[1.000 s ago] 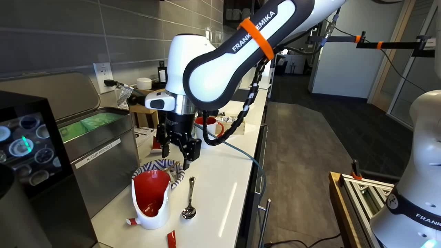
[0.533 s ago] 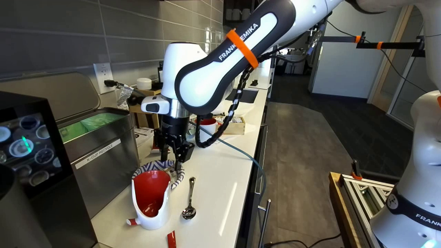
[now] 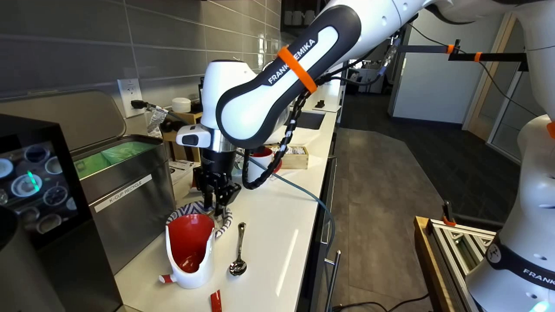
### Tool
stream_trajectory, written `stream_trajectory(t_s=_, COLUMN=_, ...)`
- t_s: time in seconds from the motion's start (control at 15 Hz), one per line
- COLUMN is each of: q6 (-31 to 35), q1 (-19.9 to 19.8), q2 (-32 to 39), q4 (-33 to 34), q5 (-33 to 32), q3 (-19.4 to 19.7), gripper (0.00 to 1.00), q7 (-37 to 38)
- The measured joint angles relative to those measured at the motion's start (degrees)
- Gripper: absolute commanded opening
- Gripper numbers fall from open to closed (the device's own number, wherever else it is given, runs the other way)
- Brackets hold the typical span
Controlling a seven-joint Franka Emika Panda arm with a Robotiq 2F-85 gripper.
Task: Remove the brown stick from the white plate and put it inside the mug
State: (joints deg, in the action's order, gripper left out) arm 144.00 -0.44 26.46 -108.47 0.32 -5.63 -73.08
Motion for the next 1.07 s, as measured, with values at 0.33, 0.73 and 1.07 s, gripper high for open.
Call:
stream_trajectory(t_s=0.33, q6=0.0, q1=-0.3, q2=0.3, q4=0.3, q5=-0.4, q3=0.0, gripper=0.01, q7=0.0)
stream_trajectory(t_s=0.73, q6=0.0, q1=-0.3, q2=-2.5, q4=-1.5, q5=-3.5, q3=-0.2, gripper=0.01, q7=0.0)
stream_trajectory(t_s=1.07, q6=-0.2, q1=0.0, q2=-15.0, q4=-10.0, q5=-12.5, q3=1.8, gripper=0.01, q7=3.4)
